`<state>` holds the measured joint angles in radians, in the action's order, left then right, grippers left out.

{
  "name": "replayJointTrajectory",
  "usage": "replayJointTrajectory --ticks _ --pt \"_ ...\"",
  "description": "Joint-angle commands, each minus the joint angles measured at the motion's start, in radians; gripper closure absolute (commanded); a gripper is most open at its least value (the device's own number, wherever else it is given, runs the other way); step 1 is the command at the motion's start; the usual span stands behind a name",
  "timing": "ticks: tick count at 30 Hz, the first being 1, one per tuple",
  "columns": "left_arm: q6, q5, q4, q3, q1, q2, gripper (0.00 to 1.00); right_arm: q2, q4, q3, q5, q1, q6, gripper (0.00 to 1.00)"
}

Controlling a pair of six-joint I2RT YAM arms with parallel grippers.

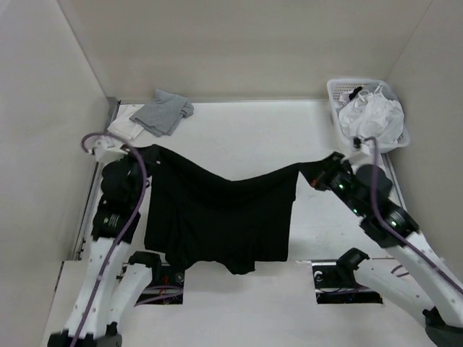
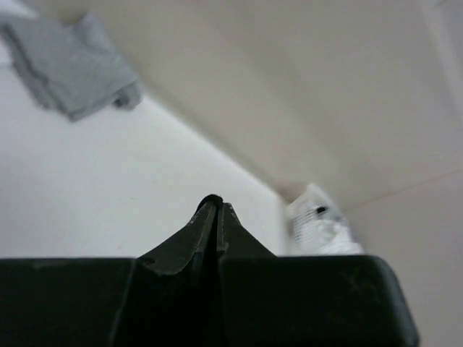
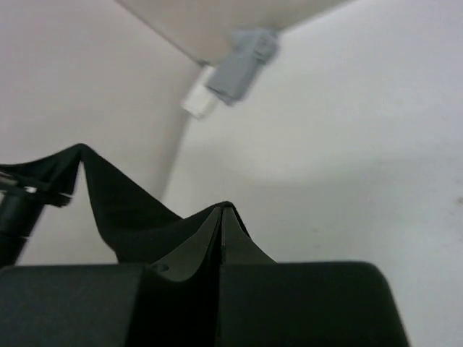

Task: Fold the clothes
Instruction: Fold the tank top

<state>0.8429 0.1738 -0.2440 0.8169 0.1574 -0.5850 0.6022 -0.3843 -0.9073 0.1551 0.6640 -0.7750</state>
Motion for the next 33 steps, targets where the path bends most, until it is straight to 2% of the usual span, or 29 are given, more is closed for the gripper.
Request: replayJointTrajectory --ticks 1,4,7,10,13,16,25,30,33 --pt "-0.019 -0.011 0.069 -0.079 -0.022 -0.191 1.00 0.179 0.146 0.077 -0.142 -0.149 0.026 0.99" --pt "-0.001 -0.002 0.220 -0.097 -0.040 -0.420 1.00 0.434 0.348 0.100 -0.316 -0.315 0.002 0.99" --pt "0.021 0.007 0.333 -0.010 -0.058 -0.692 1.00 0.727 0.484 0.004 -0.414 -0.398 -0.021 0.99" --pt "0.025 -0.008 0.371 0.158 -0.088 -0.916 1.00 0.956 0.493 -0.170 -0.465 -0.458 -0.026 1.00" --pt "0.028 -0.055 0.354 0.299 -0.101 -1.044 1.00 1.056 0.467 -0.277 -0.482 -0.496 -0.029 1.00" --pt "0.025 -0.074 0.364 0.298 -0.098 -1.021 1.00 1.020 0.476 -0.243 -0.483 -0.510 -0.026 1.00" --pt "0.070 -0.072 0.474 -0.177 -0.097 -0.647 0.99 0.679 0.648 0.238 -0.486 -0.545 -0.072 0.99" --pt "0.062 -0.115 0.468 -0.320 -0.112 -0.491 0.99 0.535 0.637 0.395 -0.483 -0.542 -0.070 0.99" --pt "0.056 -0.135 0.457 -0.360 -0.124 -0.448 0.99 0.467 0.621 0.452 -0.463 -0.522 -0.079 0.99"
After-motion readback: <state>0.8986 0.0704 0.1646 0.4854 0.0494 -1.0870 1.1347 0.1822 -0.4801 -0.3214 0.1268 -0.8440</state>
